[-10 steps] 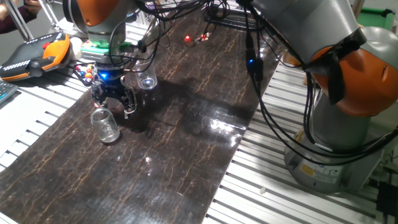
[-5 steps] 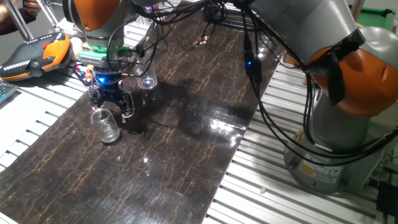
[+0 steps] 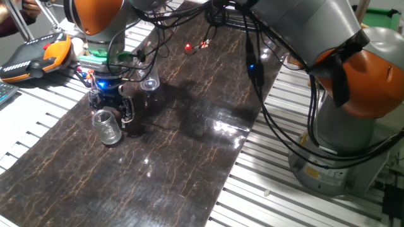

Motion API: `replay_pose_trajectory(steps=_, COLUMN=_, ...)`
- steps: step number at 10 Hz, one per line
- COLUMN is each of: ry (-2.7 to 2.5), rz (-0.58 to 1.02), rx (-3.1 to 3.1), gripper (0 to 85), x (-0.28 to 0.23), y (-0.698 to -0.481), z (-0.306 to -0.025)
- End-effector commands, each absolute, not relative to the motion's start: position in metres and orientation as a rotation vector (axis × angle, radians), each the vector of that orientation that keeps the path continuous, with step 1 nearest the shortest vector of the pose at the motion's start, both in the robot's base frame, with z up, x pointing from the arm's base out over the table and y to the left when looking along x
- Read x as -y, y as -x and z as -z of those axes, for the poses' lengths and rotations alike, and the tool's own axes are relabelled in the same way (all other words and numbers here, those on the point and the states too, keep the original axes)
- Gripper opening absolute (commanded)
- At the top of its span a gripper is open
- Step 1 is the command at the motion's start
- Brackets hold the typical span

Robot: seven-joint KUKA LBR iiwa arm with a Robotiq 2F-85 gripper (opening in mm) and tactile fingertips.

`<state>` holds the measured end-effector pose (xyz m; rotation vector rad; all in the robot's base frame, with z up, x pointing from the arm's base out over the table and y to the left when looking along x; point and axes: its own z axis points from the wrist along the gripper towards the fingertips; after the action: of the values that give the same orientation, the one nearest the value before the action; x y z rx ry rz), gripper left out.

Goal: Pour the water from one cup into another empty cup

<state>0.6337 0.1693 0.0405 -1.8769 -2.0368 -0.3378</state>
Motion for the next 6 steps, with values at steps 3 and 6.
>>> replay_pose_trajectory(steps=3, ry=1.868, rz=0.347, rx=2.026, gripper=85.0, x=-0.1728, y=-0.6338, z=-0.036)
replay_pose_trajectory(steps=6, ry=1.862, rz=0.355, rx=2.018, gripper=85.0, x=-0.1762, y=-0.6329, z=-0.033)
